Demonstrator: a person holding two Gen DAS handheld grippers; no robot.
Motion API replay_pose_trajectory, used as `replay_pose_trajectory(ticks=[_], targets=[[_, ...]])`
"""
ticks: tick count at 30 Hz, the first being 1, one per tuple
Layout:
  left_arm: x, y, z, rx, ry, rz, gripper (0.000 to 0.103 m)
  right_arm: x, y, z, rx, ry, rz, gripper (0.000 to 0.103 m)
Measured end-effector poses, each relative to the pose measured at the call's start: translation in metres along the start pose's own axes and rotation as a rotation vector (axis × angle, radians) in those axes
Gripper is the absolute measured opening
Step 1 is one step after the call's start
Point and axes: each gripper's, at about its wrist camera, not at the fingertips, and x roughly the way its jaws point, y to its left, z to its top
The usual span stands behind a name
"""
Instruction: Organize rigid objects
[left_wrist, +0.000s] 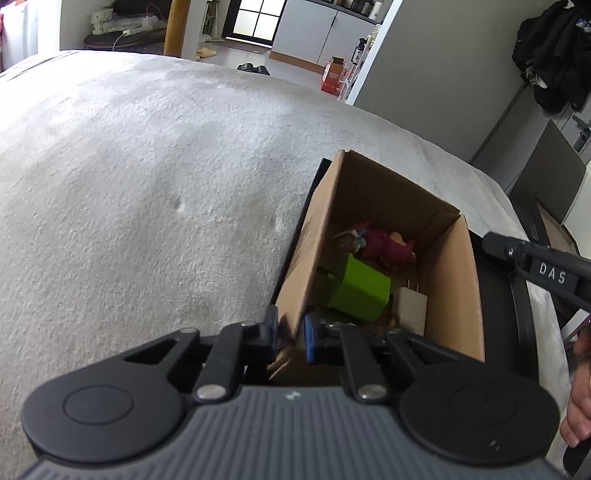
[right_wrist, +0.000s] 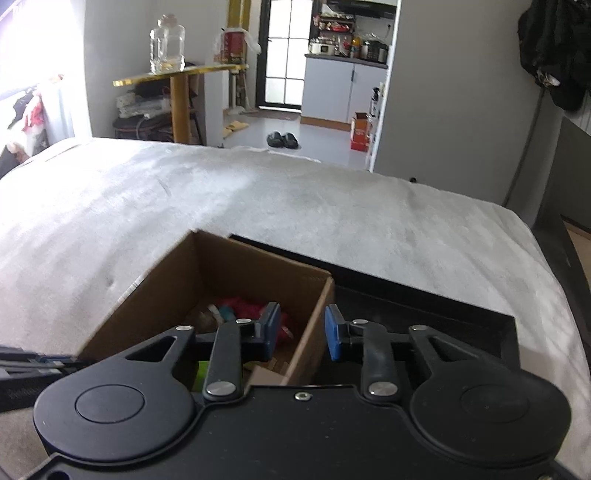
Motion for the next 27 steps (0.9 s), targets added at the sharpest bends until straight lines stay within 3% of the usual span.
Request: replay_pose_trajectory(ticks=[13, 16, 21, 23, 27], targets=[[0.001, -0.001, 0.007, 0.002, 0.04, 0.032, 0.017, -0.018, -0.012, -0.012, 0.057, 0.019, -0.007, 0.032], [-0.006, -0.004, 0.011, 0.006, 0.036, 0.045, 0.024, -0.029, -0.02, -0.019, 0.067, 0.027, -0.007, 0.038], [-0.023, -0.014, 0.016, 0.039, 0.012, 0.047, 0.048, -0.048, -0.038, -0.029, 0.098, 0.038, -0.017, 0.042], [-0.031, -0.021, 0.017, 0.056, 0.008, 0.05, 0.051, -0.055, -0.045, -0.033, 0.124, 0.039, -0.018, 0.044], [-0.045, -0.037, 0.022, 0.095, 0.001, 0.048, 0.061, -0.071, -0.061, -0.035, 0.179, 0.03, -0.024, 0.056]])
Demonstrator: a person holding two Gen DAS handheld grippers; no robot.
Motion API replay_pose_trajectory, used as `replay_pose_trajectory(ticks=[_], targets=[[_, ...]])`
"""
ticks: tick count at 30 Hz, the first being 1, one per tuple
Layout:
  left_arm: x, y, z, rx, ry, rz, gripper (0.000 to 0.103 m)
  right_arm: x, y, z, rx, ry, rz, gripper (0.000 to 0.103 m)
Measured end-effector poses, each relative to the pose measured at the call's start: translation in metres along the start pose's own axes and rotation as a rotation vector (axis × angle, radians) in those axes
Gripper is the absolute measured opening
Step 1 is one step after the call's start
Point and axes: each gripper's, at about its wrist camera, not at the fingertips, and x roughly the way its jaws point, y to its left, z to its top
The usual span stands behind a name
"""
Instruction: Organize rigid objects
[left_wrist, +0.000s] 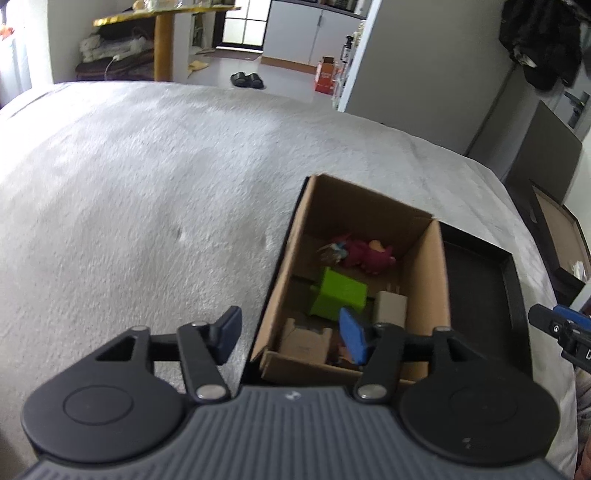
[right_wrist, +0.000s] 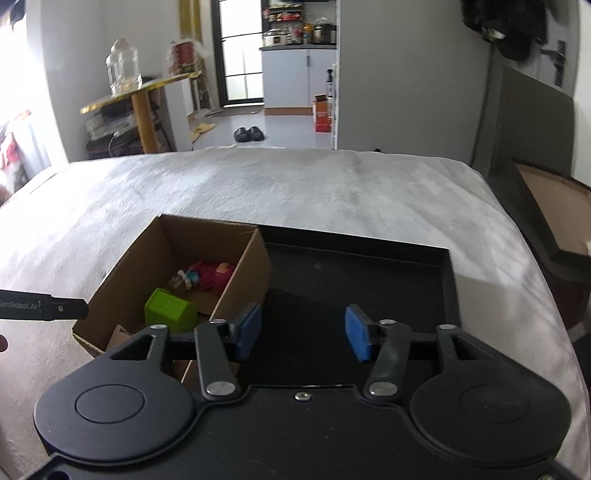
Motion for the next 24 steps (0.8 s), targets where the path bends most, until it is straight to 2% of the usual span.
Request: replay_pose_trajectory(ticks=[1, 6, 11, 16, 24], targets=[[-0.004, -0.004, 0.002, 0.007, -0.005, 0.0, 0.062, -0.003, -0.004, 0.0, 0.012, -0.002, 0.001, 0.058], [-0.029, -0.025, 0.014, 0.029, -0.029, -0.021, 0.072, -0.02, -0.021, 0.006, 0.066, -0.016, 0.01, 0.081], [-0.053, -0.041, 0.018, 0.048, -0.053, -0.015, 0.078, -0.038, -0.034, 0.014, 0.106, -0.037, 0.031, 0.098], [-0.08, -0.053, 0.02, 0.054, -0.079, -0.007, 0.083, -0.053, -0.045, 0.018, 0.151, -0.051, 0.055, 0.103], [-0.115, -0.07, 0.013, 0.053, -0.101, -0.021, 0.086, -0.081, -0.061, 0.017, 0.192, -0.066, 0.075, 0.103]])
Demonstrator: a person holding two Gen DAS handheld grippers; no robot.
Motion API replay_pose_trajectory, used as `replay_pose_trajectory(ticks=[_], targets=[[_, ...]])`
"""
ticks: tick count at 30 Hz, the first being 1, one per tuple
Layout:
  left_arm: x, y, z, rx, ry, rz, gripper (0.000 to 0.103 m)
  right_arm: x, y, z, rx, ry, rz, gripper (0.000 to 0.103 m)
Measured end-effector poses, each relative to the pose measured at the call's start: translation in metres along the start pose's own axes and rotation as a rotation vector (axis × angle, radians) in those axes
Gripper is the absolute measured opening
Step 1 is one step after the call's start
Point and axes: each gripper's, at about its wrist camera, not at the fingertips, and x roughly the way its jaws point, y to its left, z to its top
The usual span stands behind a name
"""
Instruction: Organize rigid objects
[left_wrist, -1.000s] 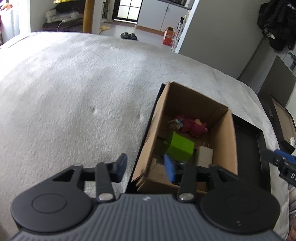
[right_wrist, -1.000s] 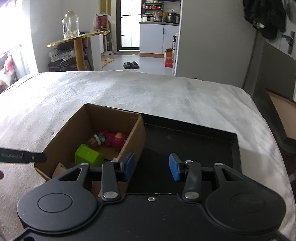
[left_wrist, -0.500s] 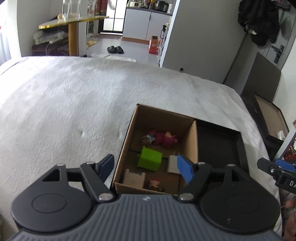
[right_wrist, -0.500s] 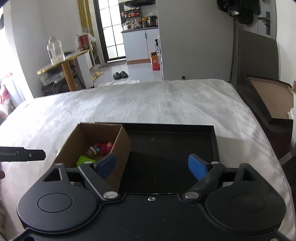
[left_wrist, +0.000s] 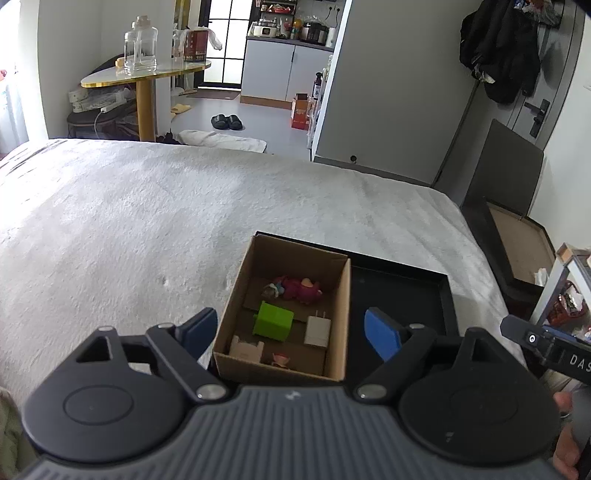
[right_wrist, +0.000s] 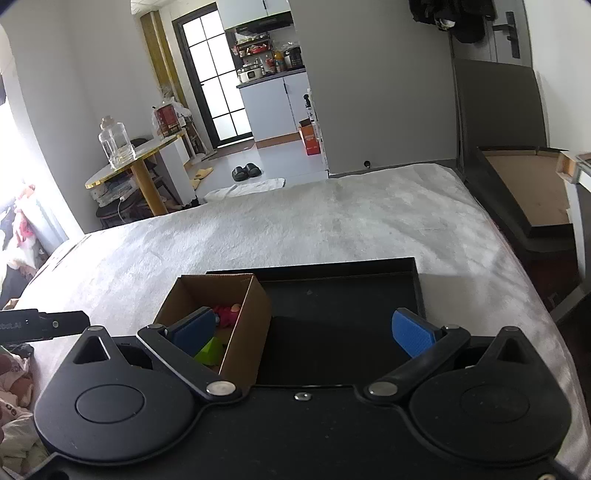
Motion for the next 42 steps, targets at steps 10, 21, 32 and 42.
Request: replay_pose_trajectory(ticks=[10, 21, 32, 42], targets=[[-0.031, -0.008, -0.007, 0.017, -0.007, -0.018, 0.086, -0.034, -0.007, 0.002, 0.033, -0.003, 0.004, 0.103], [-0.062, 0.001, -0.009, 0.033, -0.011, -0.011, 0.095, -0.061, -0.001, 0.005, 0.038, 0.032, 0.006, 0.103], [-0.102, -0.004, -0.014, 0.049, -0.038, -0.029, 0.103, -0.091, -0.001, 0.007, 0.043, 0.041, -0.054, 0.103], [-0.135, 0.0, -0.015, 0.042, -0.077, -0.039, 0.103, -0.116, 0.005, 0.006, 0.043, 0.036, -0.059, 0.103]])
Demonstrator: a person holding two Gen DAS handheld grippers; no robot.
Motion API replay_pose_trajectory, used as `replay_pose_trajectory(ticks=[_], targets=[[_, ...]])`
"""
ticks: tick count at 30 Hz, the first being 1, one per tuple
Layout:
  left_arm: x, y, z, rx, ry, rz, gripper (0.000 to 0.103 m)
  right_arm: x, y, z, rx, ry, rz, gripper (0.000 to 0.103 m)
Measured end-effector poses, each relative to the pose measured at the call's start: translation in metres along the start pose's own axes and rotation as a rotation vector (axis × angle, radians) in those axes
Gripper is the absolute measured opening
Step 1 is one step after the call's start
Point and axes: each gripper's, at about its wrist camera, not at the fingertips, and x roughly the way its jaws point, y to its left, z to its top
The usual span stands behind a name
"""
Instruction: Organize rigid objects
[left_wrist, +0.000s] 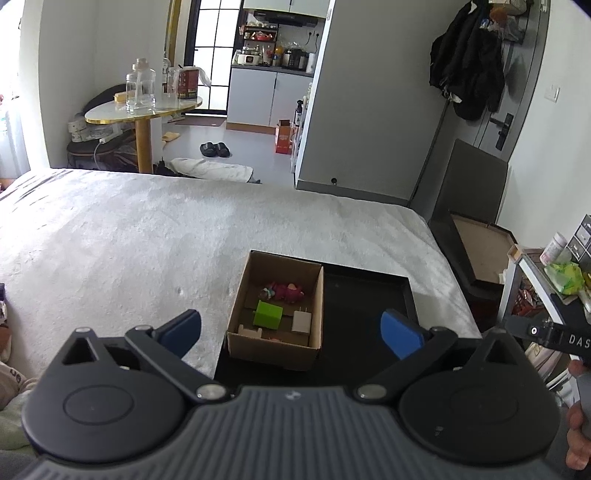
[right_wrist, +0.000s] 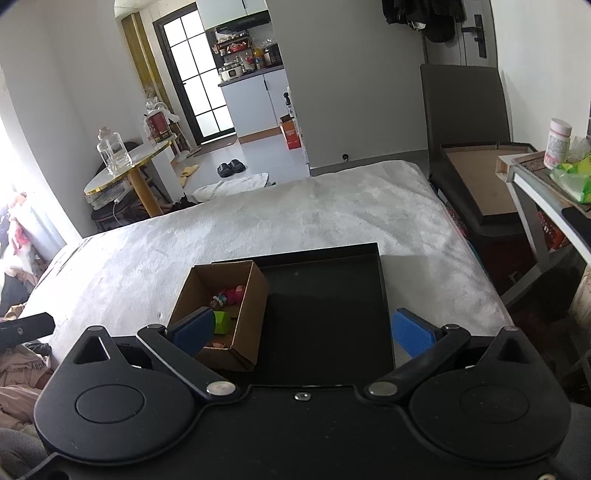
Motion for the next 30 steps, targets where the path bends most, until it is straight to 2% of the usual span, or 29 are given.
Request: replay_pose_trajectory(ticks=[5, 9, 12, 14, 19, 22, 30], targets=[[-0.019, -0.002, 0.002, -0.001, -0.005, 0.004, 0.103, -0.019, 0.001, -0.001, 0.026, -0.019, 0.004, 0.103], [-0.022, -0.002, 0.008, -0.007, -0.016, -0.005, 0.103, -0.027, -0.002, -0.003, 0.037, -0.01, 0.05, 0.103], [-0.027, -0.002, 0.007, -0.026, -0.027, -0.027, 0.103, -0.025, 0.003, -0.002, 0.01, -0.005, -0.028, 0.103], [-0.03, -0.003, 0.006, -0.018, -0.032, -0.035, 0.103, -0.027, 0.004, -0.003, -0.005, -0.008, -0.049, 0.103], [-0.03, 0.002, 0.0, -0.029, -0.007, -0.041, 0.103, -0.034, 0.001, -0.004, 0.022, -0.01, -0.034, 0.103], [-0.03, 0.003, -0.003, -0.034, 0.001, -0.04, 0.103, -0.037, 0.003, -0.005, 0.016, -0.014, -0.057, 0.103], [-0.037, -0.004, -0.011, 0.024, 0.002, -0.035, 0.103, -0.041, 0.007, -0.009, 0.015, -0.006, -0.04, 0.103]])
